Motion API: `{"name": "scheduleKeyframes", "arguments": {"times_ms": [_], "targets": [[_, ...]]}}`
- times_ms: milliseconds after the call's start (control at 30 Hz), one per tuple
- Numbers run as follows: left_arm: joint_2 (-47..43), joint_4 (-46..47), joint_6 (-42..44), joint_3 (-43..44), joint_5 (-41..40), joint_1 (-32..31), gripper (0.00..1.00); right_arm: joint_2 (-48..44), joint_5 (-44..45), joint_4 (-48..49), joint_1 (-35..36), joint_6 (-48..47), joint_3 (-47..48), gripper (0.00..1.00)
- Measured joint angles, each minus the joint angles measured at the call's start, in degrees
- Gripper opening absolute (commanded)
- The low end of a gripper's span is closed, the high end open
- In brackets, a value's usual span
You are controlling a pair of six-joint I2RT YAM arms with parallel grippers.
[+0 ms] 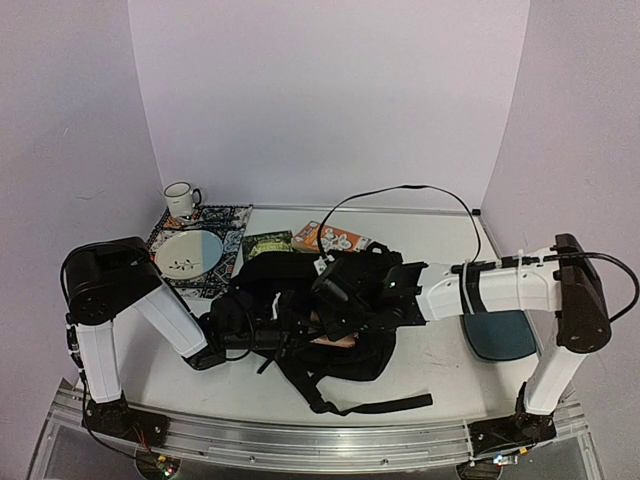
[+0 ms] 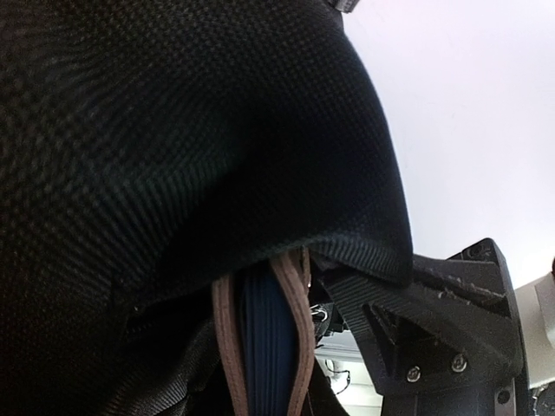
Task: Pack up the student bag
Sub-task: Place the card case in the pocket on the back of the bag.
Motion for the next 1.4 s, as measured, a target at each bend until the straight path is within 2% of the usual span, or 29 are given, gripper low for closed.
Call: {"name": "scheduleKeyframes", "arguments": {"times_ms": [200,333,567,833,1133,1400], "targets": [[0.0,1.1,0.5,-0.3,0.3,-0.3,0.04,-1.4,0.7,1.7,0.3,2.0,-1.4,0.0],[-0.3,1.2,1.4,-0.3,0.1,-0.6,0.0,-1.4,1.2,1.8,0.3,3.2,-1.4,0.0],[-7.7,0.7,1.5,-6.6,-6.3,-2.2,0.0,-2.4,0.7,6.7,1.0,5.3,-2.4,0.0],[-11.5,-1.1,1.4,-8.1,-12.3,-3.6,0.0,-3.7,-0.9,13.7,0.8,5.8,-5.8,0.0],[-21.5,-0.5,-0.6,-19.0,-22.6,-4.8,0.0,-5.5,-2.2,18.9,1.2,7.1,-9.5,0.0],[-19.7,-0.8,-0.6,-16.9,-23.8,-4.9,0.0,-5.5,-4.0,20.3,1.3,7.2,-9.5,0.0]]}}
